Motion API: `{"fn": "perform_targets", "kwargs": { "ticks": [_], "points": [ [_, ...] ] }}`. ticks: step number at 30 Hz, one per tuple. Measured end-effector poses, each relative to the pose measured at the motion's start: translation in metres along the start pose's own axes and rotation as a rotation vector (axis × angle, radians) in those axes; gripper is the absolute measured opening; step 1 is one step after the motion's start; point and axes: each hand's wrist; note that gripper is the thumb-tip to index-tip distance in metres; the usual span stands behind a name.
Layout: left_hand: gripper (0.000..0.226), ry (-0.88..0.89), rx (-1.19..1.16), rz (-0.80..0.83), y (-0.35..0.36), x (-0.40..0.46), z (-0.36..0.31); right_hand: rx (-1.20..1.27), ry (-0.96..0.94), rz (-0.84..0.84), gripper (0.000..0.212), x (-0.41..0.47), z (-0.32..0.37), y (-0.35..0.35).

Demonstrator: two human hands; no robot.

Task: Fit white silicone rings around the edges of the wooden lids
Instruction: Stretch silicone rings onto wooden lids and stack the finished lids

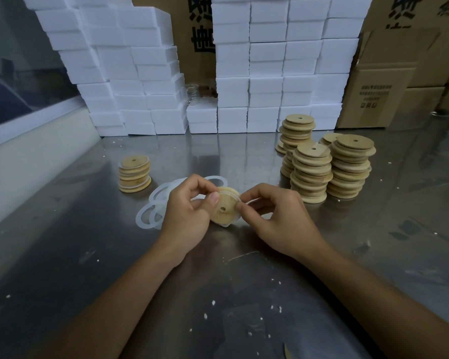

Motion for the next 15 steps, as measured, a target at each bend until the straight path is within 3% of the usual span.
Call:
{"fn": "perform_targets", "kwargs": {
  "ticks": [5,12,15],
  "points": [
    [0.024,0.042,0.019,-0.001,0.0038,0.0003,0.0022,0.027,0.049,-0.037,0.006,0.0002,-0.0011,-0.0008],
    [0.015,0.312,0.272,-0.027,0.0025,-0.0011,0.0019,-0.126,-0.082,-0.013,0.01,0.0001,0.0034,-0.0038],
    [0.015,0.237,0.172,0.032,0.0035,-0.0028,0.0015,-0.18,-0.151,0.011,0.011,0.0008,0.005,-0.0031]
  ]
}}
Point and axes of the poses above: each hand's wrist, its own x-axis towards the middle knuckle, its own y-axis out of the palm, z = x × y, and after that the axes turned 14 degrees about -y, right-handed
